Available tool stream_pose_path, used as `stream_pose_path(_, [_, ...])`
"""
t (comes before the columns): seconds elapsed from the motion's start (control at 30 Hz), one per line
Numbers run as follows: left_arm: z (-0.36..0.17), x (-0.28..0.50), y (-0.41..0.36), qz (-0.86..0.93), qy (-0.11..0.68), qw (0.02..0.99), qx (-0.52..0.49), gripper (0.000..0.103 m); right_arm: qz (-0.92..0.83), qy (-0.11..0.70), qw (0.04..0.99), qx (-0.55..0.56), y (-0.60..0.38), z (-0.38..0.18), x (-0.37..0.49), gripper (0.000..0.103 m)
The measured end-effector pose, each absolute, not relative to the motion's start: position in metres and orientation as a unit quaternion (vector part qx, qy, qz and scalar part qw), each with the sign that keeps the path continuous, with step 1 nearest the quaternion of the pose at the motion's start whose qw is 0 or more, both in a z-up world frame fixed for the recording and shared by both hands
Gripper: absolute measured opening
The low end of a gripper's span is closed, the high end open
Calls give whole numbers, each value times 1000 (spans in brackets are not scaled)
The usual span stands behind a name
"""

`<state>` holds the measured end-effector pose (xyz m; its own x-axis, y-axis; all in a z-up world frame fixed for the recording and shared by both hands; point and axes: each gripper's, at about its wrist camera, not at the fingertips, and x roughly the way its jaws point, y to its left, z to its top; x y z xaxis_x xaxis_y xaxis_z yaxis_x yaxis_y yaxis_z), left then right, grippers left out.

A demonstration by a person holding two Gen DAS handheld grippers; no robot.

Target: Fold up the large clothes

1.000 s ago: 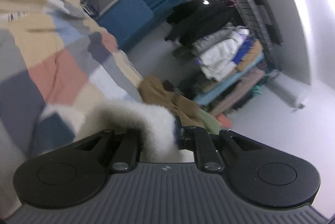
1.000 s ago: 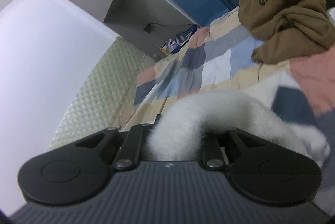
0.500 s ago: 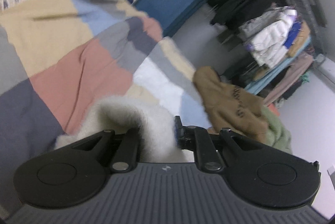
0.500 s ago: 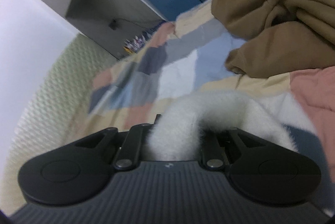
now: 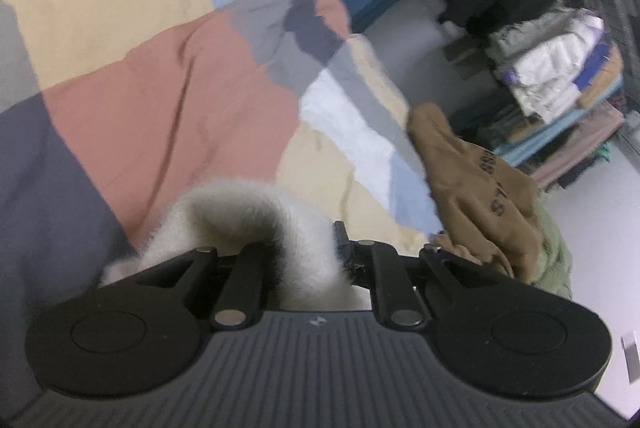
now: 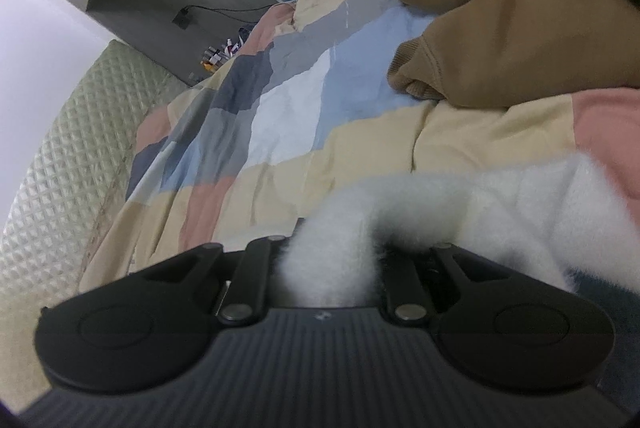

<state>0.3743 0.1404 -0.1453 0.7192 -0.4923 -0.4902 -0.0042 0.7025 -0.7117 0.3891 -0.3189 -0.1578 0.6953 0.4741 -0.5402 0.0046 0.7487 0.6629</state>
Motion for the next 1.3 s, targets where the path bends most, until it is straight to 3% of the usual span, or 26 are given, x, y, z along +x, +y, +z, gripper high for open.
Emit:
stream_pose_path(0.1, [-135,363,137,-168,342,854,-355,54,147,370,864,308,-313,-151,384,37])
stream_pose_path(0.13, [-130,359,135,-174,339,855,-351,63,155,370,866,300,-310,-148,382,50])
stream_pose_path(0.17, [-124,354,133,-178,334,860,-343,65,164,366,869,291,-305,-143,378,66])
stream_pose_path(0.23, [-110,340,129,-192,321,866,-332,67,177,351,877,277,-297,-132,366,79])
stream_pose_path(0.6, [-56,257,132,-254,249,878,-322,70,255,256,898,252,-280,-78,286,79])
stream_pose_path(0.83, [-60,255,103,-244,316,891,-217,70,190,308,909,208,-275,-92,295,78])
stream_pose_path(0.9, [-68,255,93,-234,337,892,-188,70,181,323,907,199,-272,-101,299,74])
stream_pose_path(0.97, [-75,258,84,-226,360,891,-157,70,165,343,908,177,-266,-110,305,60])
stream_pose_path(1.03, [-82,260,78,-223,376,889,-135,70,146,357,911,146,-258,-117,310,55])
stream_pose_path(1.3, [-100,282,86,-177,377,897,-148,70,91,375,920,77,-248,-132,349,50])
